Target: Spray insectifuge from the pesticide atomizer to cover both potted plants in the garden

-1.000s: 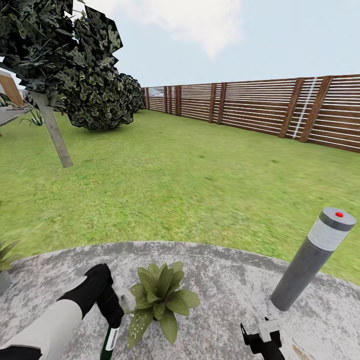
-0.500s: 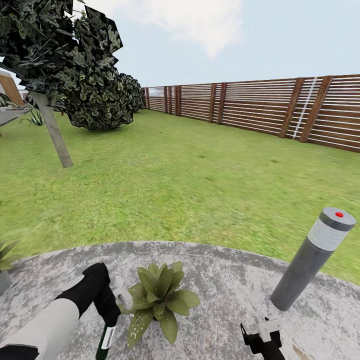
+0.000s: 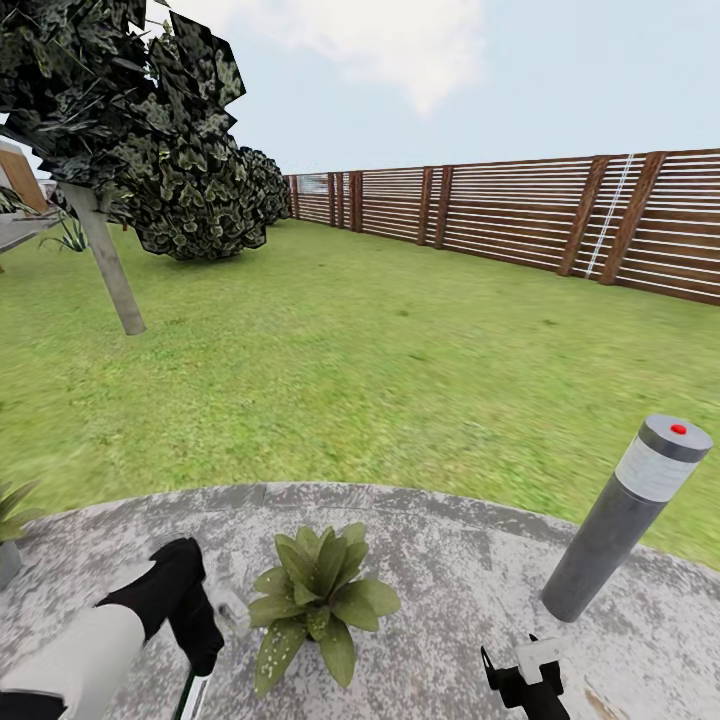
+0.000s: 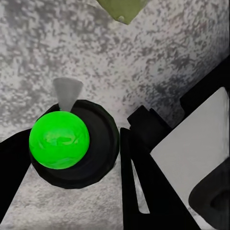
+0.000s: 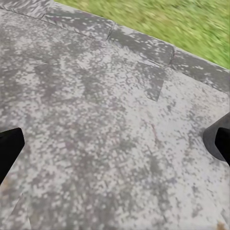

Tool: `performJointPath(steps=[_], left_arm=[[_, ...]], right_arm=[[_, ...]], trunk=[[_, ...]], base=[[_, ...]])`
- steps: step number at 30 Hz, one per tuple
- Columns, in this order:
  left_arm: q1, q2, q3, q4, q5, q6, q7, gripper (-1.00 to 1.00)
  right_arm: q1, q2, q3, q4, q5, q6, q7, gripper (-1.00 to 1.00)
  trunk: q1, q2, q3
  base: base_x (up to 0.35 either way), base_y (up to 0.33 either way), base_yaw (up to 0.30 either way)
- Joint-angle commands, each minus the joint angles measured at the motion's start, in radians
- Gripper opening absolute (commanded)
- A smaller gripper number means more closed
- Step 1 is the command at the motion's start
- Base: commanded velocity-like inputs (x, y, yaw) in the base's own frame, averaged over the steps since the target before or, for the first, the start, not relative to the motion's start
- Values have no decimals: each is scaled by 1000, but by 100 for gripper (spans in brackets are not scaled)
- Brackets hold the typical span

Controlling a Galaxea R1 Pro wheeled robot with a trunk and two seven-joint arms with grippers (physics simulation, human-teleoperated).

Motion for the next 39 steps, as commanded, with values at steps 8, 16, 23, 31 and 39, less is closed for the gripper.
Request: performJointPath(steps=[8,16,23,31,39], left_arm=[[5,-22,-2,39,0,6,-6,-100],[6,-13,84,25,-4,3,16,-100],[7,-11,142,27,-4,0,131,-100],[10,1,144,41,-4,-3,136,-100],[41,16,145,24,-4,-2,140,-100]], right_arm=[[-1,0,3,1,6,-2,-6,100],[-1,0,3,1,6,-2,-6,100],[-1,0,3,1,6,-2,-6,100],[-1,0,3,1,6,-2,-6,100],[-1,0,3,1,5,-2,-6,100]], trunk=[[0,0,-1],[0,0,-1],[0,0,-1],[0,0,-1],[0,0,-1]], base=[[0,0,0],[0,0,0],[0,0,0],[0,0,0],[0,0,0]])
